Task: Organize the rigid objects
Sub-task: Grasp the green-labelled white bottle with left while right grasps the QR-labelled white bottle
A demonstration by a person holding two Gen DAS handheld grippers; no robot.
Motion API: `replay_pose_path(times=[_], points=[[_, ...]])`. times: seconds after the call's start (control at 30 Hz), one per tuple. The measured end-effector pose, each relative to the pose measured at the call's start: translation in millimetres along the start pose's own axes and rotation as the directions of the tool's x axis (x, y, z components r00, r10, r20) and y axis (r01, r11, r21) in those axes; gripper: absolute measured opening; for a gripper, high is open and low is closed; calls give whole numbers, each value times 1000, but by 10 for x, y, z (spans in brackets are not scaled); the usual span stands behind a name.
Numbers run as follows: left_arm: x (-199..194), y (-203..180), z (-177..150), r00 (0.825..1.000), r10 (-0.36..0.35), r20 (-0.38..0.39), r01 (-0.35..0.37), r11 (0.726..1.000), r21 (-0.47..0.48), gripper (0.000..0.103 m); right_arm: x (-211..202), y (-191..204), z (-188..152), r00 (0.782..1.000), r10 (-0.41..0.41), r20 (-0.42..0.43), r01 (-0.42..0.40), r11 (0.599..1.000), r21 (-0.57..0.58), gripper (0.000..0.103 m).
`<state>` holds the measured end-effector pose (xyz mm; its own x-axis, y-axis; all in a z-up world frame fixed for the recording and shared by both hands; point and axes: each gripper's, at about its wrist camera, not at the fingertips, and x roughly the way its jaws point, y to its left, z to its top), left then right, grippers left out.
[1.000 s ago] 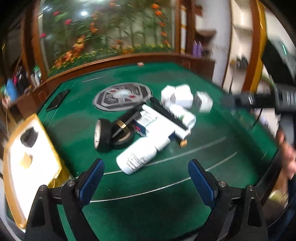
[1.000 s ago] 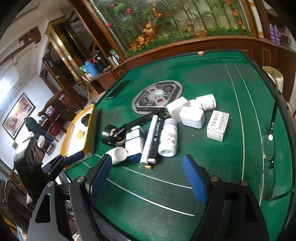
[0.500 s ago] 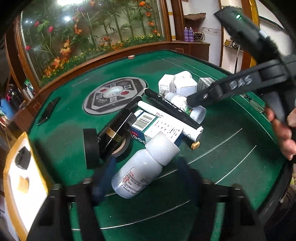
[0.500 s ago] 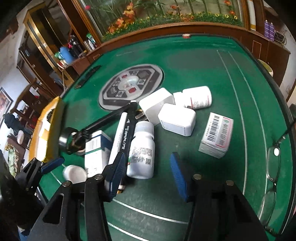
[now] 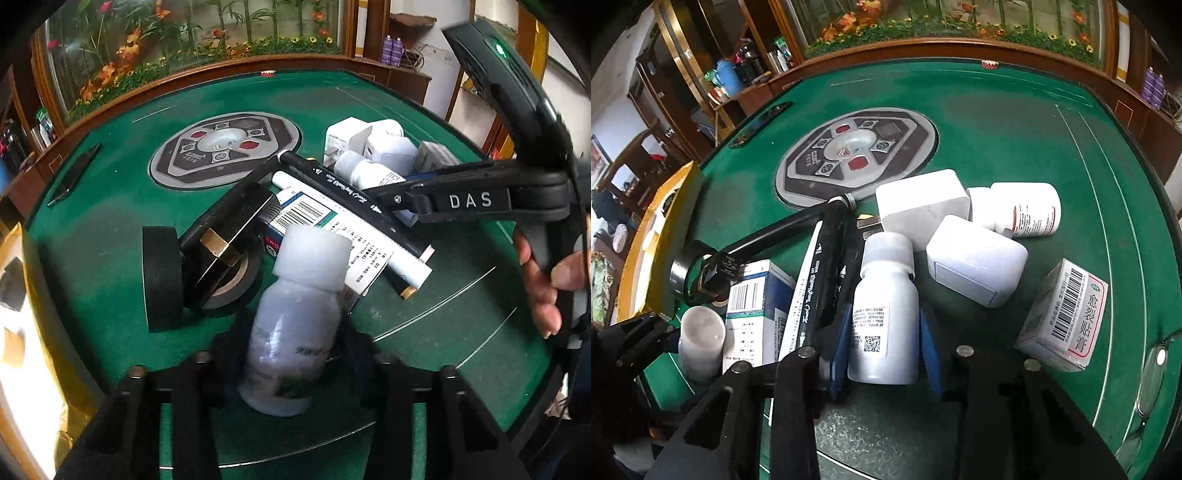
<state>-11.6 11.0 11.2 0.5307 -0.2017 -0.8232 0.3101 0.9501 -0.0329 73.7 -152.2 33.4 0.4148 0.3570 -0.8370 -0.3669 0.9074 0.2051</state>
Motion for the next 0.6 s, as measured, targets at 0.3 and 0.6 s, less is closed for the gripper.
replay_pose_path(times=[0.3, 0.6], points=[[-143, 150, -82, 994, -80, 74, 89, 987, -135, 36, -270, -86, 22, 990, 95, 101, -98, 995, 22, 34], [-222, 140, -38, 991, -99, 88, 113, 979, -170, 36, -433, -71, 32, 966, 210, 153, -218, 975, 33, 34]])
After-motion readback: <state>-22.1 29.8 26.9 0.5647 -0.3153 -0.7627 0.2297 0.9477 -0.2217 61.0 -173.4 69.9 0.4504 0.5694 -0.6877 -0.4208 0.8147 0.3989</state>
